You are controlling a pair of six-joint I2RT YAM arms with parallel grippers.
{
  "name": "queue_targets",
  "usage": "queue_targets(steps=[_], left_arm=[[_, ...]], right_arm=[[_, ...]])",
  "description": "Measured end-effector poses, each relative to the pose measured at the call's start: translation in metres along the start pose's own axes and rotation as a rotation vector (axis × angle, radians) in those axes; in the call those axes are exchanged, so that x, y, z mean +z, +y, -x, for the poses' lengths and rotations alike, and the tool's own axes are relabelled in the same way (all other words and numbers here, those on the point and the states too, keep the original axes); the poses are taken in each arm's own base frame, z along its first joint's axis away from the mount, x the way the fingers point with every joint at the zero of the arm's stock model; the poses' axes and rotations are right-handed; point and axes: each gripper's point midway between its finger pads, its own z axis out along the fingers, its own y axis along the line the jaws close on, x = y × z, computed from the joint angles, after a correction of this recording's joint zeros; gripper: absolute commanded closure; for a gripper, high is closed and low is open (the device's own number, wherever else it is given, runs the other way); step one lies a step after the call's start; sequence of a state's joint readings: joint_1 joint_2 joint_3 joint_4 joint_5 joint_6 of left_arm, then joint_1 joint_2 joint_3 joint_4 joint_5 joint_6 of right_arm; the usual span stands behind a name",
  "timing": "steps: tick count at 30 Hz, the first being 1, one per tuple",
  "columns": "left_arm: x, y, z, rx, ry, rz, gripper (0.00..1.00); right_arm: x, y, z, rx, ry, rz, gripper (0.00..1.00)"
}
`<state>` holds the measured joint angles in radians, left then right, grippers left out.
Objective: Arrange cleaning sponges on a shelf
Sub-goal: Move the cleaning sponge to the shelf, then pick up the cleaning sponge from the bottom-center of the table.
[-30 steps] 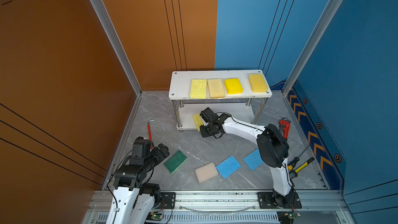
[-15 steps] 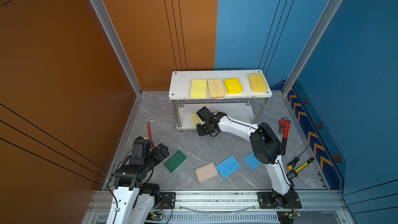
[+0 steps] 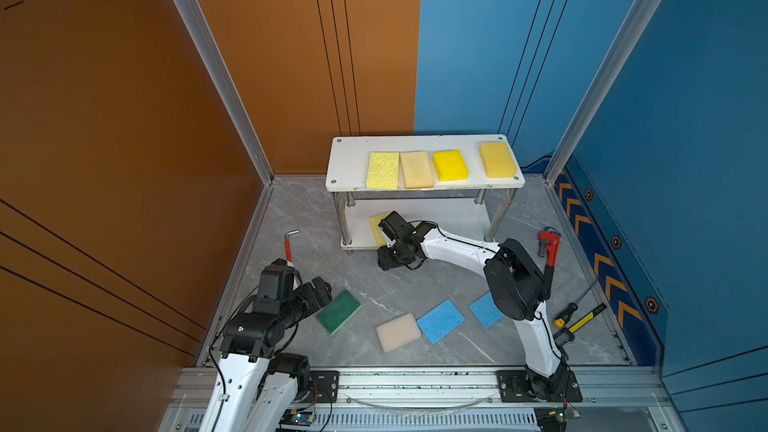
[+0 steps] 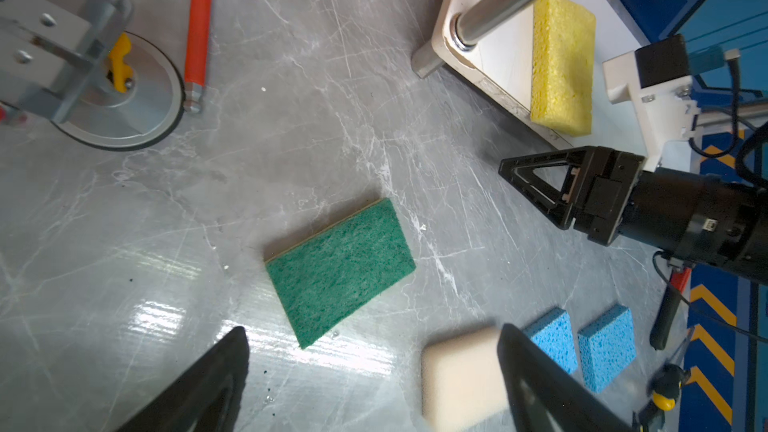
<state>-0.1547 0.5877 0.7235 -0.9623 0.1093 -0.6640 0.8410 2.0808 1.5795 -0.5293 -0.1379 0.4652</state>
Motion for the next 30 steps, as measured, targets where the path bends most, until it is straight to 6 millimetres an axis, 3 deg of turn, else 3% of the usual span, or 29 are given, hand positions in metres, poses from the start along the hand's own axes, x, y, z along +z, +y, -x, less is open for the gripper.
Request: queue_targets(steps=[5,6,12,16,20,24,30], left_arm=[[0.008,-0.026,-0.026,0.187,0.132,-0.044,0.01],[0.009,-0.034,-0.035,0.246,0.170,-0.056,0.02],[0.018,-0.088,-0.086,0.651,0.352,-0.107,0.02],[0.032,-0.120,-0.122,0.912,0.431,-0.090,0.02],[0.049,-0.144,-0.152,1.120,0.472,-0.087,0.02],[0.066,-0.155,-0.172,1.253,0.507,-0.079,0.02],[0.083,-0.148,-0.182,1.347,0.554,-0.050,0.02]], right_arm=[[-0.046,0.001,-0.035,-0.012,-0.022,-0.010,0.11],[-0.057,-0.001,-0.040,-0.003,-0.035,-0.011,0.00],[-0.096,-0.037,-0.066,0.106,-0.085,-0.047,0.00],[-0.110,-0.073,-0.086,0.224,-0.093,-0.092,0.00],[-0.139,-0.109,-0.100,0.344,-0.129,-0.147,0.00],[-0.161,-0.130,-0.112,0.423,-0.175,-0.165,0.00],[-0.166,-0.138,-0.132,0.457,-0.166,-0.173,0.00]])
